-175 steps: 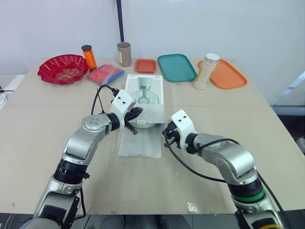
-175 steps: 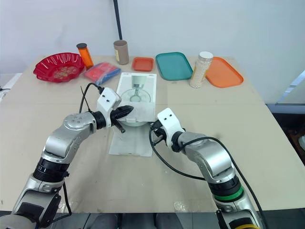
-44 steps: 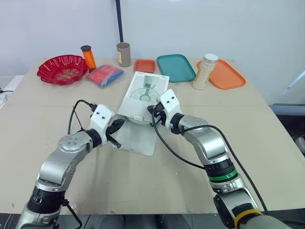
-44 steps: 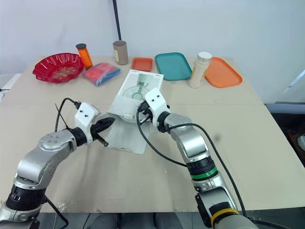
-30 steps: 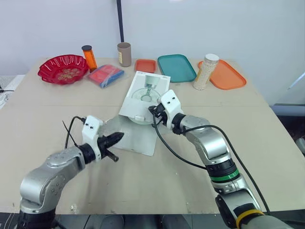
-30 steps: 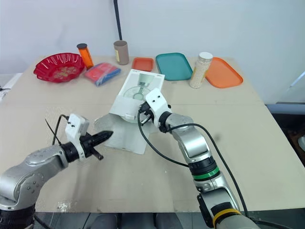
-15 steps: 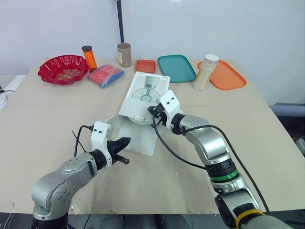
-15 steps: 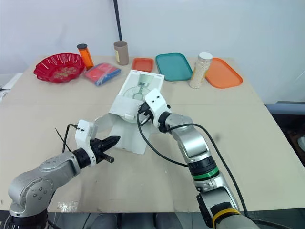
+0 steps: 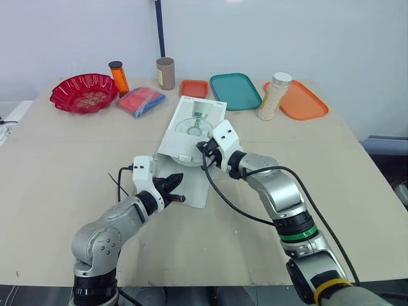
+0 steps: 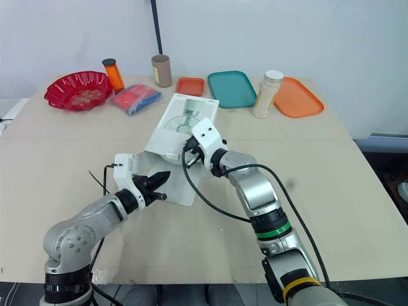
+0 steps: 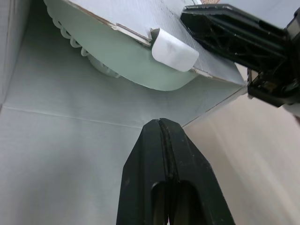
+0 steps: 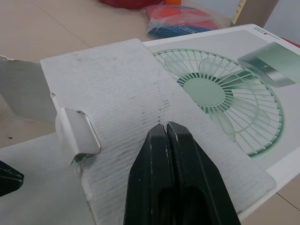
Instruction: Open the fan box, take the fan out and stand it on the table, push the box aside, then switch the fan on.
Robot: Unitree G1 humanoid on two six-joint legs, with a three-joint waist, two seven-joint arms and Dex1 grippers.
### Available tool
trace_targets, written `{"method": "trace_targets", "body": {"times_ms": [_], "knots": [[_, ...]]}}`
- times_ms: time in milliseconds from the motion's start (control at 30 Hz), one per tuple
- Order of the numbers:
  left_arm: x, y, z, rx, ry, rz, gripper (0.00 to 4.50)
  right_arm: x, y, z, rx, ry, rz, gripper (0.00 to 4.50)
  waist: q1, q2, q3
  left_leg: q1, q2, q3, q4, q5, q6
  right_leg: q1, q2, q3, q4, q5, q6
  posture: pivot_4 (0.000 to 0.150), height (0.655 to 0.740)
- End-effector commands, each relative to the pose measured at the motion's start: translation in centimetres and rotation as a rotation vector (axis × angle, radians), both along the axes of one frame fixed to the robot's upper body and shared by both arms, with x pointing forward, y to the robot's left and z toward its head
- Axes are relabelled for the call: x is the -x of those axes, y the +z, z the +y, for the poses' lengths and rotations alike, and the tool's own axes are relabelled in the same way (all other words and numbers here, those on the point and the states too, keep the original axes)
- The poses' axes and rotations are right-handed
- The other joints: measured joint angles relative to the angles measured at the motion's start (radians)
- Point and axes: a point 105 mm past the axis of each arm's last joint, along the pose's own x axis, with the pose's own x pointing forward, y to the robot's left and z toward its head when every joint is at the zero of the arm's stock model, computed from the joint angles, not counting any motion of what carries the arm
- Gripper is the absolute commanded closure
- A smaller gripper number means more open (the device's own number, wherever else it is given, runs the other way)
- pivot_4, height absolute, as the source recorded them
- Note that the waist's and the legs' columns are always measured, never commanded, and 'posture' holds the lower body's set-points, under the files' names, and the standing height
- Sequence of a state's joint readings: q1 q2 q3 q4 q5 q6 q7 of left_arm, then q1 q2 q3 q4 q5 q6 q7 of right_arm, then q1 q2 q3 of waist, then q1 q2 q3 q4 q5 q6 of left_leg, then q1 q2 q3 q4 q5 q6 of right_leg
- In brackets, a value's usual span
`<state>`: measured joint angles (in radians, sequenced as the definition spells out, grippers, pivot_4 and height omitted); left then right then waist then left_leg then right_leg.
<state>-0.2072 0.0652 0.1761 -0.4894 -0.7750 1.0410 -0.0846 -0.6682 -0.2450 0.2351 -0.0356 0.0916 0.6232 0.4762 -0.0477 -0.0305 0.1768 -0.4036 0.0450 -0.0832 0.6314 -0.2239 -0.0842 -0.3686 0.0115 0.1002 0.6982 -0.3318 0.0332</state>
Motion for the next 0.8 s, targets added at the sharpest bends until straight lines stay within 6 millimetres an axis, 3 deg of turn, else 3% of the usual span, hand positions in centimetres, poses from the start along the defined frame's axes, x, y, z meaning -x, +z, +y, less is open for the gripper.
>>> {"method": "trace_targets", "body": {"times_ms": [33,167,433,533,633,800], "knots": [[-0.2,0.5,0.6,0.051,0.027,-0.002,3.46,-0.2,-1.3,-0.4,0.027,-0.026,0.043,4.50,0.000,0.000,0.000,0.000,0.000,0.000,0.000,0.000,0.000,0.000,0.000,0.000,0.000,0.000,0.000,0.150,0.7400],[-0.8,0.1,0.9,0.026,0.078,0.010,2.09,-0.3,-1.3,-0.4,0.026,-0.025,0.043,4.50,0.000,0.000,0.000,0.000,0.000,0.000,0.000,0.000,0.000,0.000,0.000,0.000,0.000,0.000,0.000,0.150,0.7400],[-1.8,0.3,0.3,0.092,0.110,0.008,2.09,-0.3,-1.3,-0.3,0.026,-0.026,0.042,4.50,0.000,0.000,0.000,0.000,0.000,0.000,0.000,0.000,0.000,0.000,0.000,0.000,0.000,0.000,0.000,0.150,0.7400],[-2.1,0.4,0.4,0.124,0.132,0.019,1.30,-0.4,-1.2,-0.2,0.026,-0.026,0.040,4.50,0.000,0.000,0.000,0.000,0.000,0.000,0.000,0.000,0.000,0.000,0.000,0.000,0.000,0.000,0.000,0.150,0.7400],[-2.4,0.2,0.5,0.131,0.148,0.031,0.22,-0.4,-1.2,-0.2,0.027,-0.024,0.039,4.50,0.000,0.000,0.000,0.000,0.000,0.000,0.000,0.000,0.000,0.000,0.000,0.000,0.000,0.000,0.000,0.150,0.7400],[-2.9,0.3,0.5,0.157,0.175,0.035,0.22,-0.4,-1.3,-0.3,0.029,-0.026,0.040,4.50,0.000,0.000,0.000,0.000,0.000,0.000,0.000,0.000,-0.001,0.000,0.000,0.000,0.000,0.000,0.000,0.150,0.7400]]}}
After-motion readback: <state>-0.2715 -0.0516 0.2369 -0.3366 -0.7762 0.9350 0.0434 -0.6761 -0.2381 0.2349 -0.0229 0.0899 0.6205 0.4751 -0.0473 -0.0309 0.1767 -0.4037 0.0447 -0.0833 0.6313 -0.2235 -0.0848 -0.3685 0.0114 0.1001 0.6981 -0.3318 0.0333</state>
